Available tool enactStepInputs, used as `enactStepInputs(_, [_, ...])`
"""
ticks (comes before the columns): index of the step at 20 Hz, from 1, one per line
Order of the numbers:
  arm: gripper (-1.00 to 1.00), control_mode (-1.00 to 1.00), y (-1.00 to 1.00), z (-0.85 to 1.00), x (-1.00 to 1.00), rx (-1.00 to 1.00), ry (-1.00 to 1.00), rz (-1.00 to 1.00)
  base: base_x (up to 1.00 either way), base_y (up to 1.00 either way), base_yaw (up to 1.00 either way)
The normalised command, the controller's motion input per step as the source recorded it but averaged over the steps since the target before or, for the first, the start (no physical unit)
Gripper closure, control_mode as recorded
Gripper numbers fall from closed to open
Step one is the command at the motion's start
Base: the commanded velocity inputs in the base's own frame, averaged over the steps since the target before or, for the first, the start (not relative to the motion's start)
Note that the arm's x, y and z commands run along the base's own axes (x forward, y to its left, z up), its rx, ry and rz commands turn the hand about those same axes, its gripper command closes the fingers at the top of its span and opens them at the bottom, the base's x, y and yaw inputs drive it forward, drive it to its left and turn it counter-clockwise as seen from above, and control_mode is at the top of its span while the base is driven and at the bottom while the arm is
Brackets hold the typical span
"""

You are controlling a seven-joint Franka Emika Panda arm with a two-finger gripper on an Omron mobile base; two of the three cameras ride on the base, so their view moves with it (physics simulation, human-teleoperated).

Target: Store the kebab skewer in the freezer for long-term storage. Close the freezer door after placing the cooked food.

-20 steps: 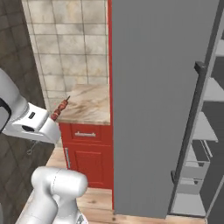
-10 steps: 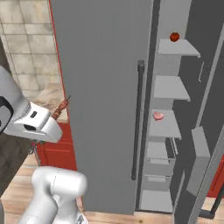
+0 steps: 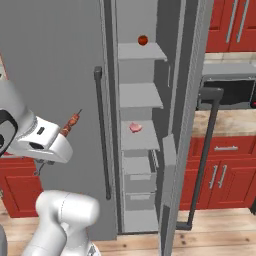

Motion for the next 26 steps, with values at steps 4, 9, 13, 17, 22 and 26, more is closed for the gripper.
enactStepInputs(4, [1.0,1.0,0.0,0.0,0.0,0.0,0.0,0.0,0.0,-0.45,-0.17])
enactStepInputs(9, [1.0,1.0,0.0,0.0,0.0,0.0,0.0,0.0,0.08,-0.11,0.0])
enactStepInputs(13, [1.0,1.0,0.0,0.0,0.0,0.0,0.0,0.0,0.42,-0.01,0.0])
enactStepInputs(17, [1.0,1.0,0.0,0.0,0.0,0.0,0.0,0.0,0.46,-0.18,0.0])
enactStepInputs(22, [1.0,1.0,0.0,0.0,0.0,0.0,0.0,0.0,0.32,-0.31,0.0])
enactStepInputs(26, [1.0,1.0,0.0,0.0,0.0,0.0,0.0,0.0,0.18,-0.5,0.01])
